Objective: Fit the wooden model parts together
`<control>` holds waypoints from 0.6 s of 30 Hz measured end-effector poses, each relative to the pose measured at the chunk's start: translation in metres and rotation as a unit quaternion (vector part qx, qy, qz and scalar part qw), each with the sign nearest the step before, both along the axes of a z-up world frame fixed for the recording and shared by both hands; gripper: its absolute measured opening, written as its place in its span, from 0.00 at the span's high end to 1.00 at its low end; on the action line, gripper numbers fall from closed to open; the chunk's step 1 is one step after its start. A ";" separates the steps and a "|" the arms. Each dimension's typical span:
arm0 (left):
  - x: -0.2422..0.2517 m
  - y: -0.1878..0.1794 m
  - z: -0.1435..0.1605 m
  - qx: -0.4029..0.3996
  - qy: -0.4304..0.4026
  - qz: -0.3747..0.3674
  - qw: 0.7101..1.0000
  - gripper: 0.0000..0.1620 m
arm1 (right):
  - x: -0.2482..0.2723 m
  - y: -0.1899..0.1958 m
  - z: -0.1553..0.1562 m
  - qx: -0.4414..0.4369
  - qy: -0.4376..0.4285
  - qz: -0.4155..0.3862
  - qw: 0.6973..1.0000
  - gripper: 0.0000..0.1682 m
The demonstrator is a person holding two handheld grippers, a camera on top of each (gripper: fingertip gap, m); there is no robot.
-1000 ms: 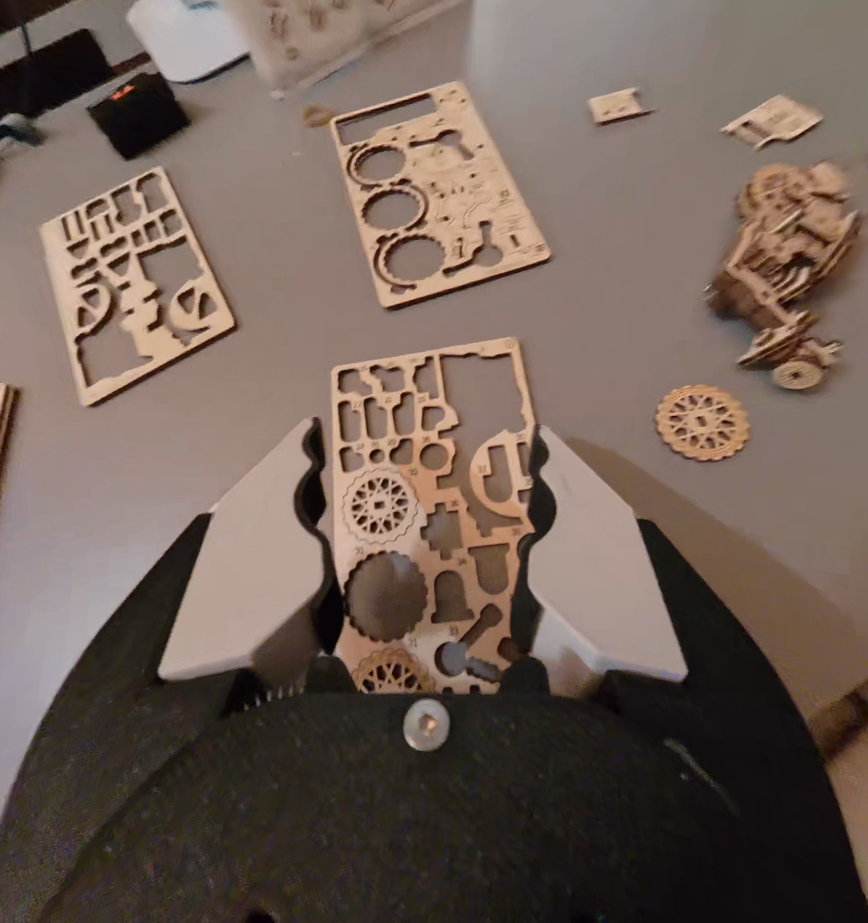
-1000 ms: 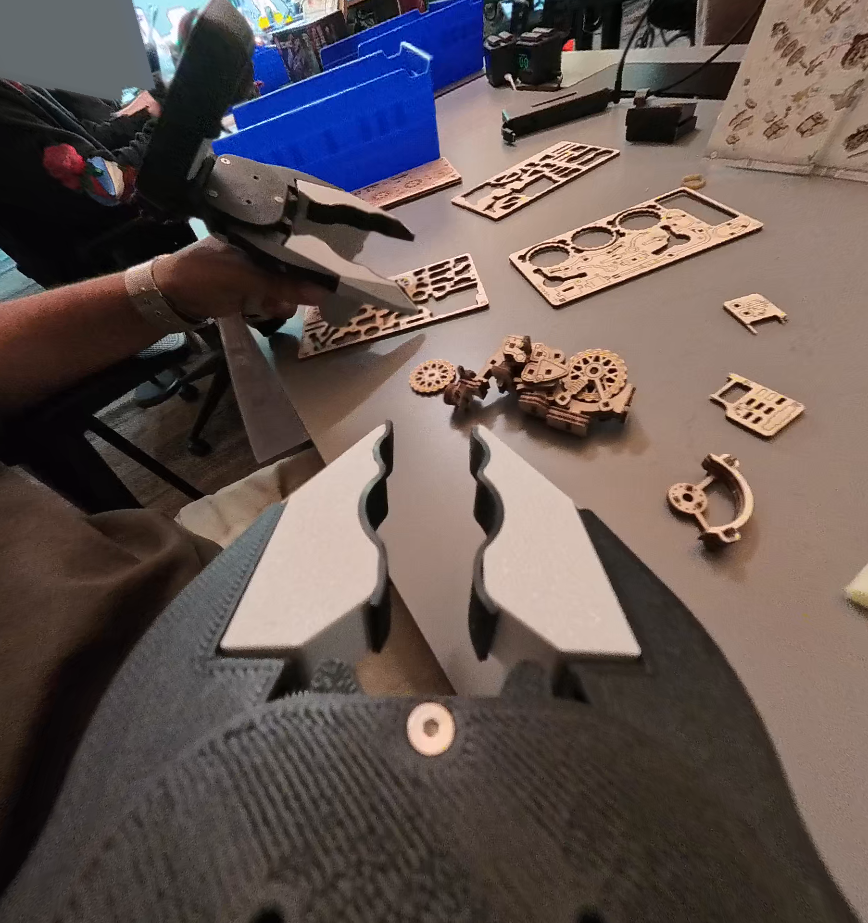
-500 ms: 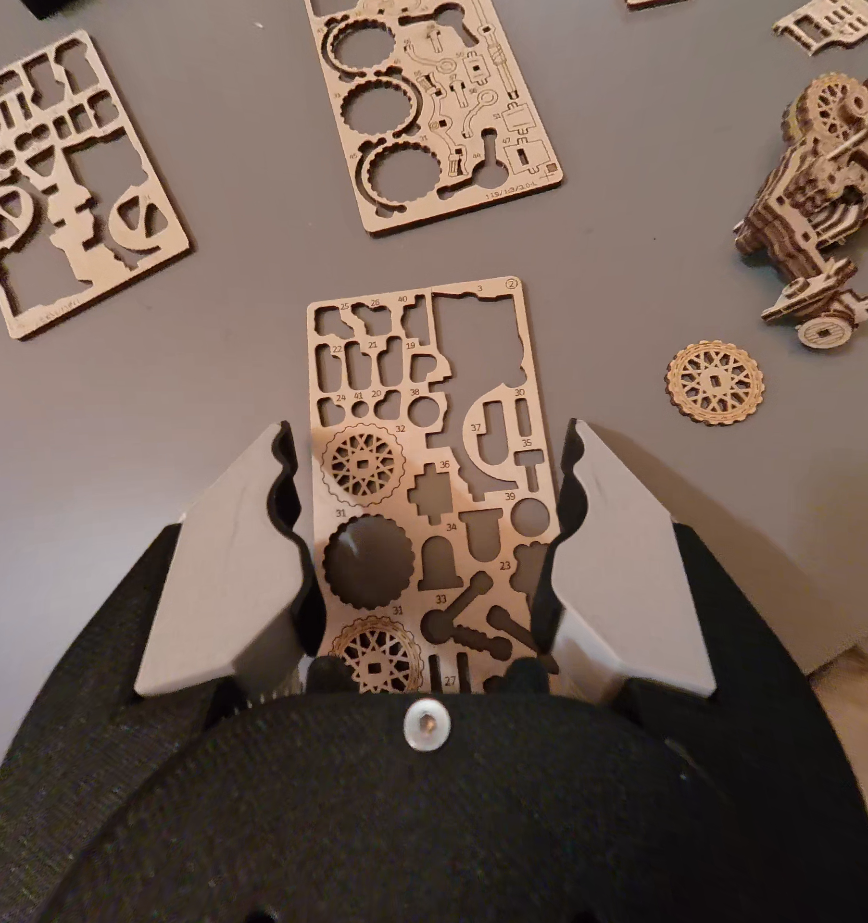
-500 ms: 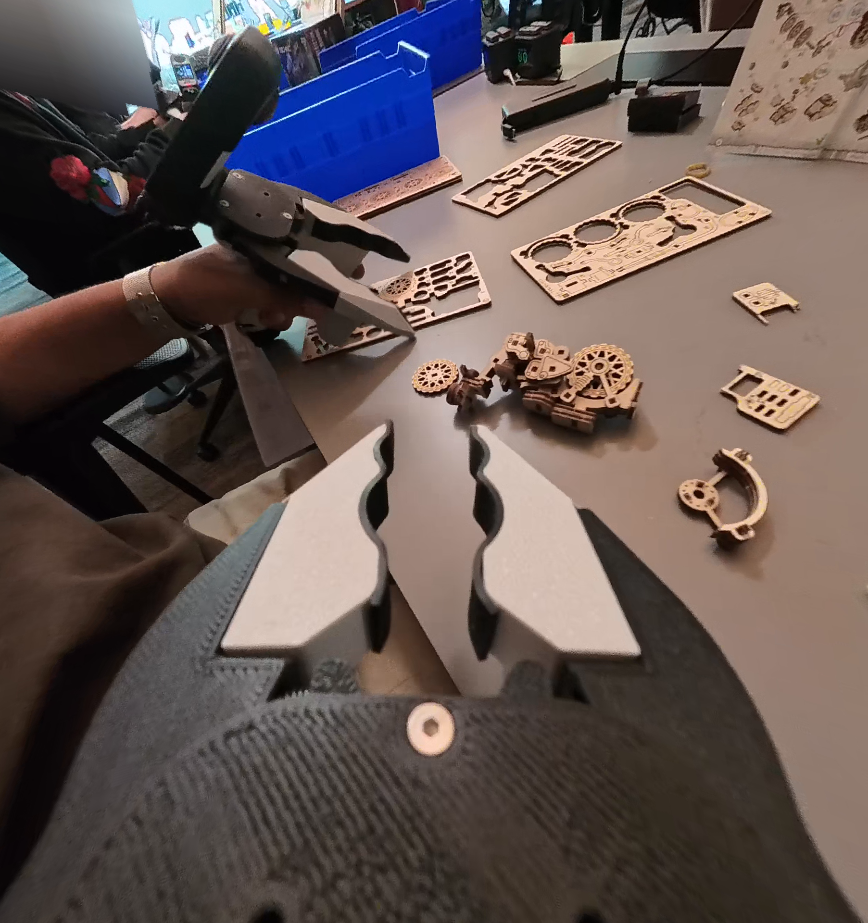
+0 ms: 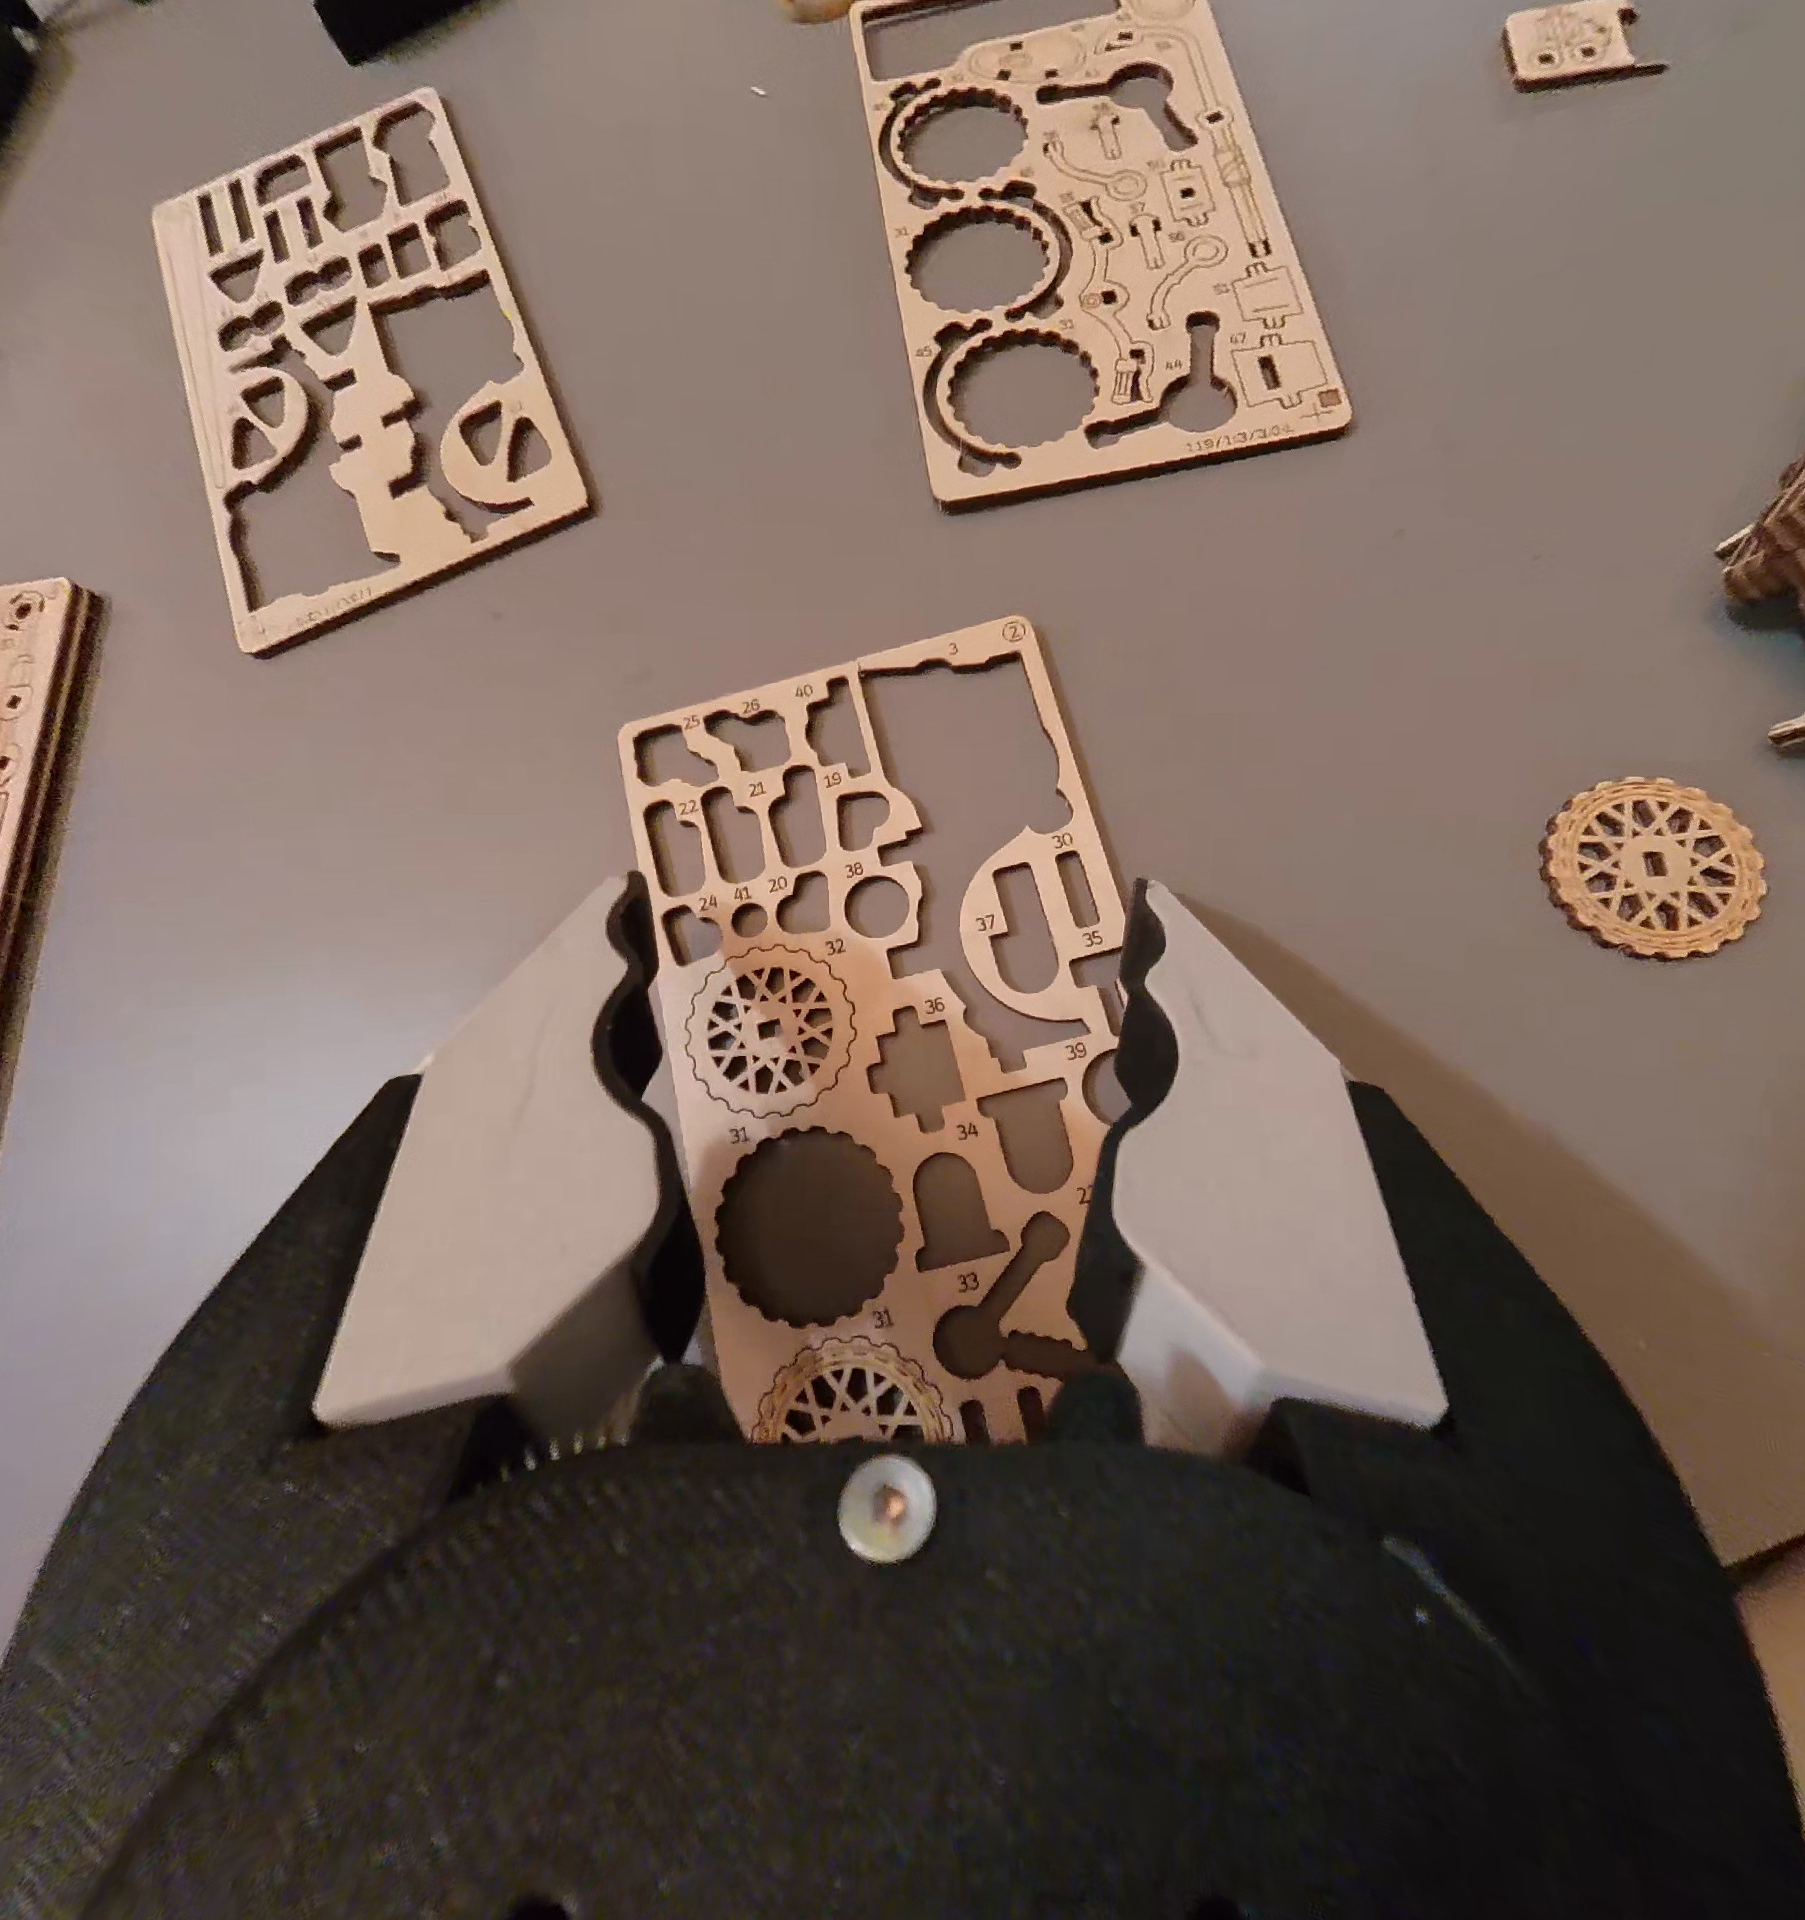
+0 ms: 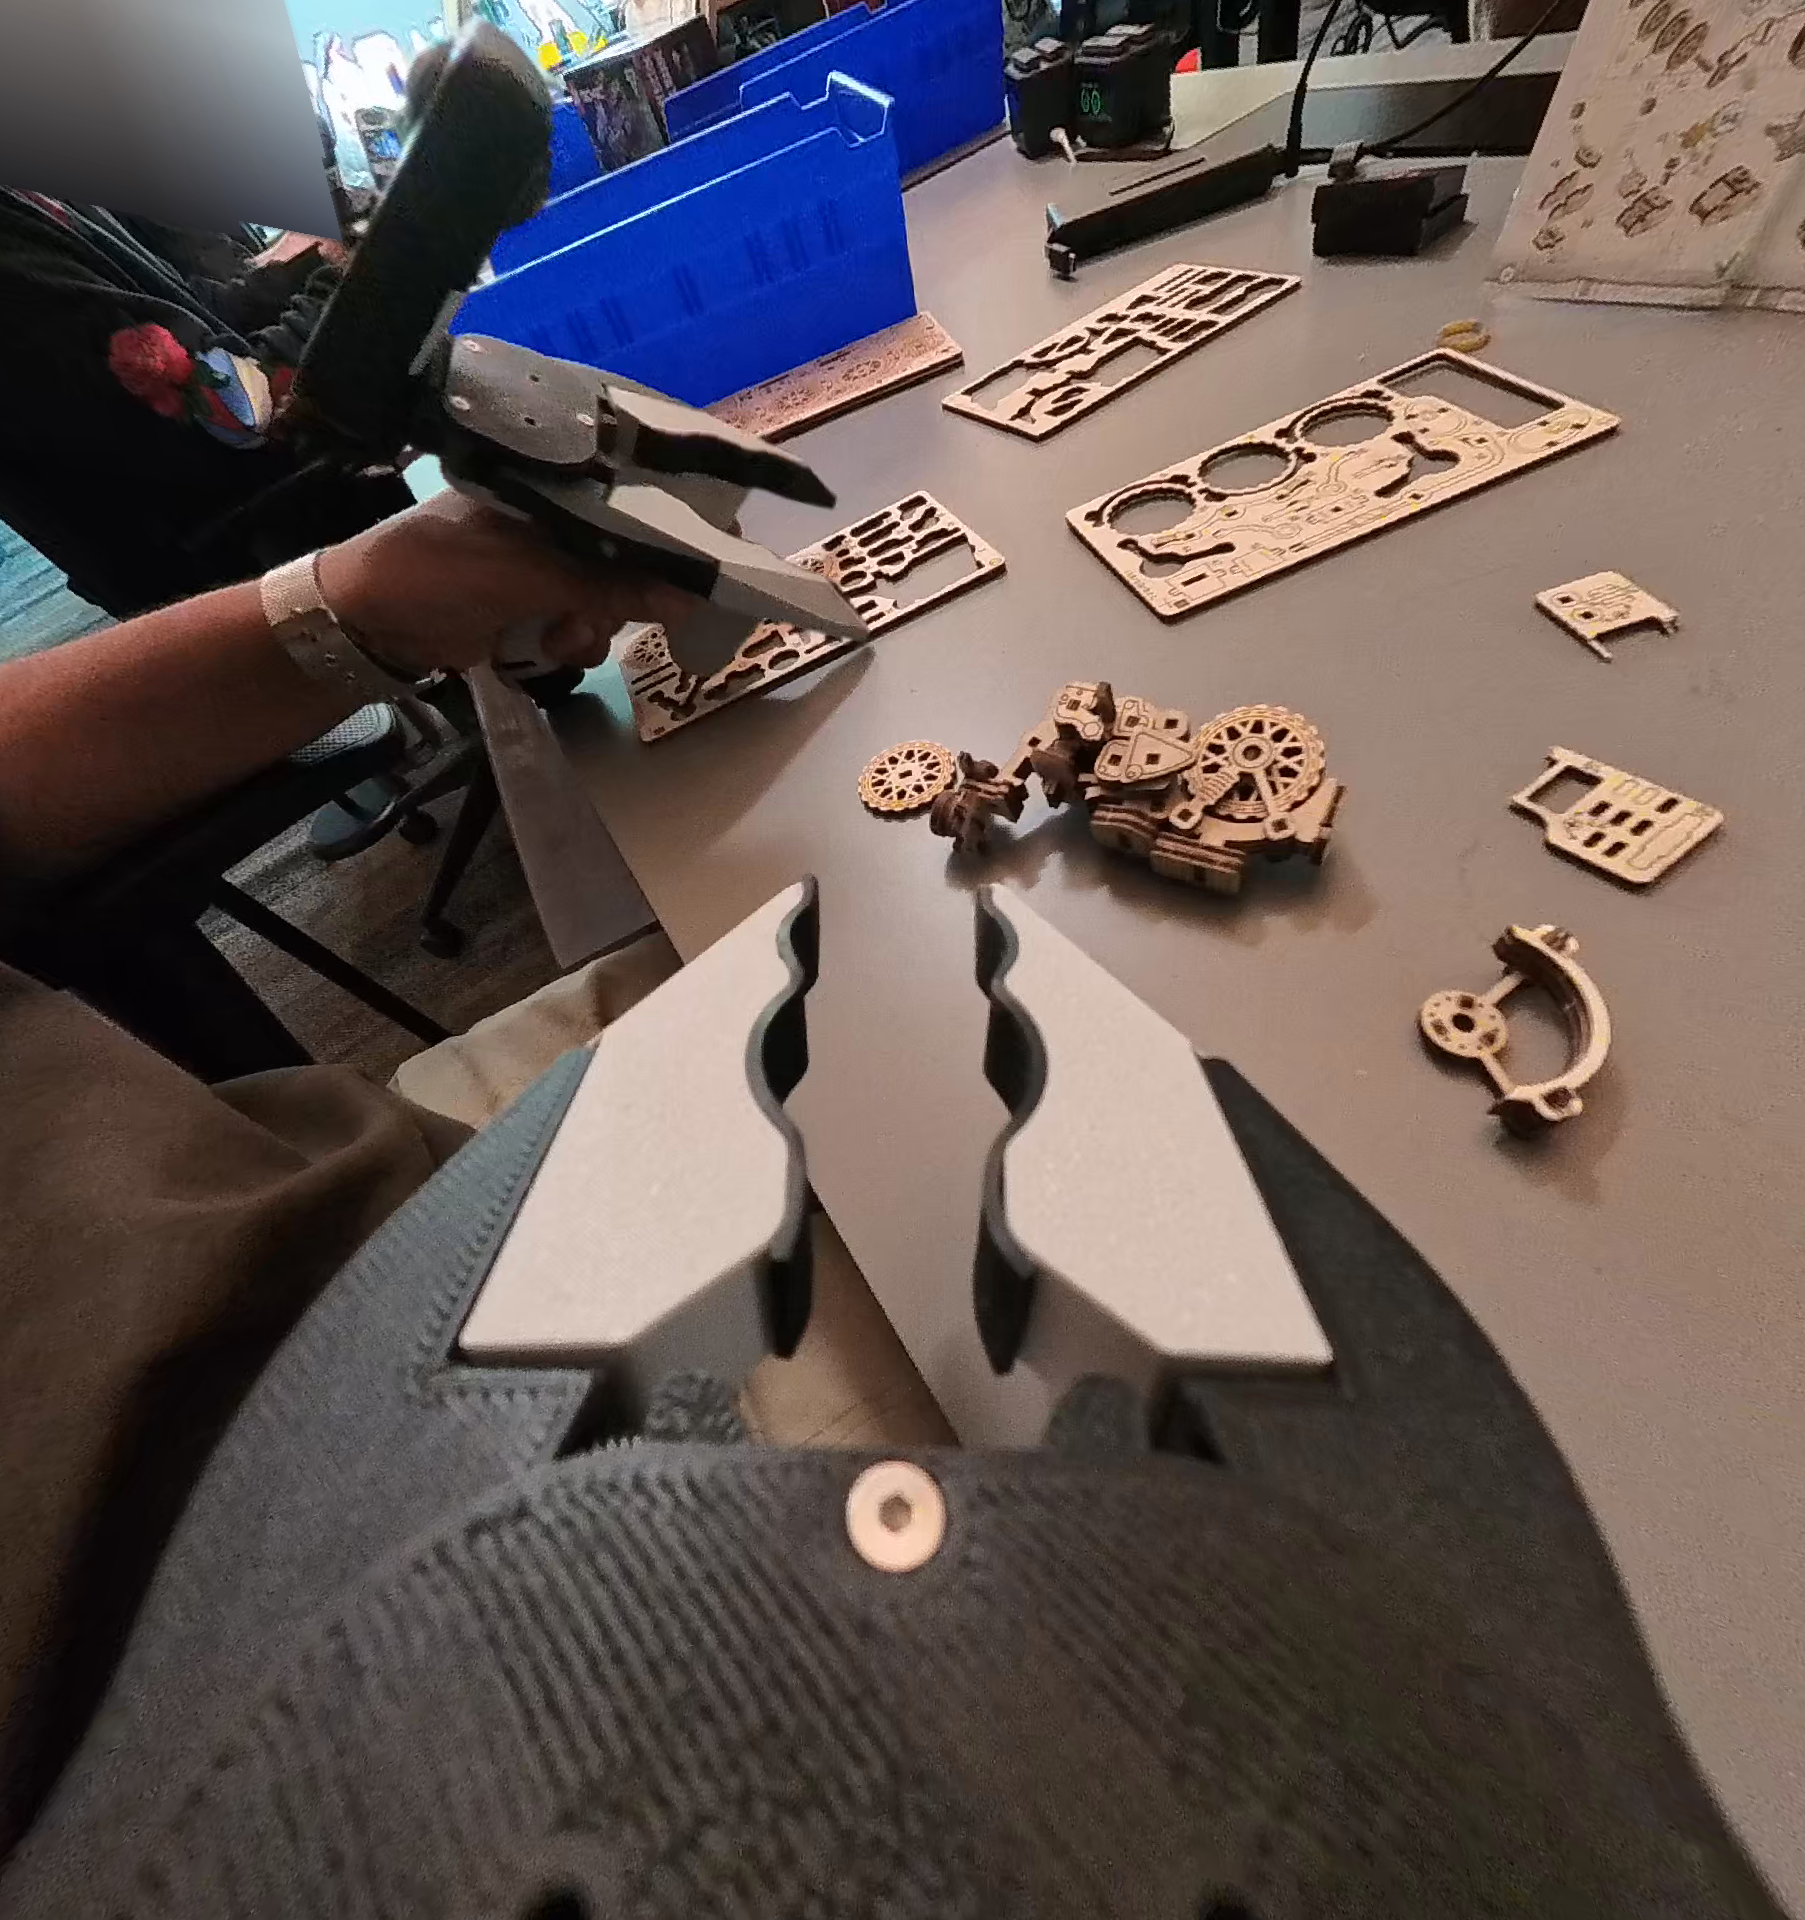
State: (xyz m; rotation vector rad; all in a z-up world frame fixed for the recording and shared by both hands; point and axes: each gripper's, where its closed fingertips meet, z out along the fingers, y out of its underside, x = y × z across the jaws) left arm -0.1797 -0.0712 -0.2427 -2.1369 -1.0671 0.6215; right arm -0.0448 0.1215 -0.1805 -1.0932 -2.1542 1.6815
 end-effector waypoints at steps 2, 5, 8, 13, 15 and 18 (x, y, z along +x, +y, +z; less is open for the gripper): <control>0.000 0.002 0.006 0.007 0.017 -0.003 1.000 0.45 | -0.001 0.000 0.000 0.002 0.000 0.000 1.000 0.83; 0.007 0.018 0.021 0.035 0.039 -0.027 0.998 0.44 | -0.003 0.001 -0.002 0.008 0.002 0.000 1.000 0.83; 0.026 0.046 0.035 0.073 0.047 -0.079 0.993 0.43 | -0.010 0.005 -0.005 0.024 0.008 -0.005 1.000 0.82; 0.069 0.103 0.038 0.111 0.029 -0.181 0.977 0.44 | -0.030 0.011 -0.010 0.036 0.009 -0.005 0.999 0.81; 0.079 0.119 0.033 0.096 0.033 -0.210 0.972 0.46 | -0.039 0.015 -0.015 0.061 0.017 -0.004 0.998 0.81; 0.084 0.135 0.022 0.053 0.038 -0.239 0.969 0.48 | -0.052 0.019 -0.020 0.081 0.024 -0.001 0.996 0.81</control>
